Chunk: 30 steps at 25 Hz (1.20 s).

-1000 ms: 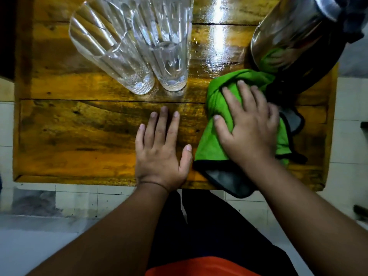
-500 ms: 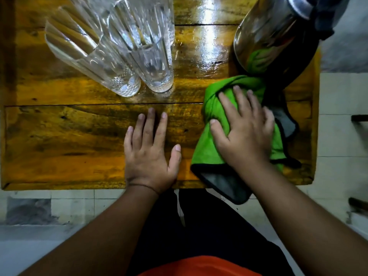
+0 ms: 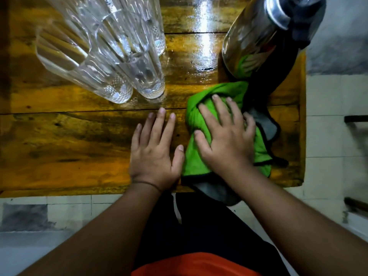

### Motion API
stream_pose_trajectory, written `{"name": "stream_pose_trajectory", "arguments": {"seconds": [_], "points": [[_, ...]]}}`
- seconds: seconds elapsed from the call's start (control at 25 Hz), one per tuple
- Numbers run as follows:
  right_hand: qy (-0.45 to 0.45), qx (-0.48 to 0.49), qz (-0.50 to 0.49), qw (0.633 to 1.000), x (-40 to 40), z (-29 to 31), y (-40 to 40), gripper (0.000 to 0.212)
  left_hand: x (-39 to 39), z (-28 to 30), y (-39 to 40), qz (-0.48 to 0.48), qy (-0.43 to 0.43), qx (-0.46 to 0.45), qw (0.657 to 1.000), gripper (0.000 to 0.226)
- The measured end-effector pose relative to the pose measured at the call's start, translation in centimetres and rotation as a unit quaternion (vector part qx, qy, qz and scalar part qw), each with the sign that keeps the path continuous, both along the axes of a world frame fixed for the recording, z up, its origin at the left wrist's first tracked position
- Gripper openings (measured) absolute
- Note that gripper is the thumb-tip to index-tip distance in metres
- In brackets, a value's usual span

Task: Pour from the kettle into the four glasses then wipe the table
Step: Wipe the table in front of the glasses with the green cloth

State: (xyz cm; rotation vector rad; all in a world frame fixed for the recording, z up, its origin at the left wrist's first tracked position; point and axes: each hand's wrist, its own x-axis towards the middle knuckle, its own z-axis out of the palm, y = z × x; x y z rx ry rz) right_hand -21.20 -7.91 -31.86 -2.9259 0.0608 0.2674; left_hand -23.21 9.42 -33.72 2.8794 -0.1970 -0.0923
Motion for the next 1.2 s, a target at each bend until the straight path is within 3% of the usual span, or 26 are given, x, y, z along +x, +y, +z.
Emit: {"name": "stream_pose_trajectory", "arguments": {"seconds": [0.12, 0.32, 0.56, 0.84, 1.2], "points": [[-0.014, -0.001, 0.006, 1.0, 0.2, -0.1, 0.0, 0.063, 0.0, -0.1, -0.1, -0.004, -0.008, 0.001, 1.0, 0.072], [-0.007, 0.007, 0.002, 1.0, -5.9, 0.1, -2.6, 0.063, 0.0, -0.2, -0.1, -0.006, -0.011, 0.004, 1.0, 0.073], [0.0, 0.013, -0.029, 0.999, -0.4, 0.2, -2.2, 0.061, 0.0, -0.1, -0.1, -0.008, -0.002, 0.009, 1.0, 0.073], [-0.011, -0.023, 0.049, 0.998, -3.6, 0.0, -3.2, 0.08, 0.1, -0.2, -0.1, -0.008, -0.001, 0.012, 1.0, 0.074], [-0.041, -0.013, 0.029, 0.999, -3.1, -0.3, -2.7, 0.078, 0.0, -0.5, -0.1, -0.012, -0.007, 0.009, 1.0, 0.074]]}}
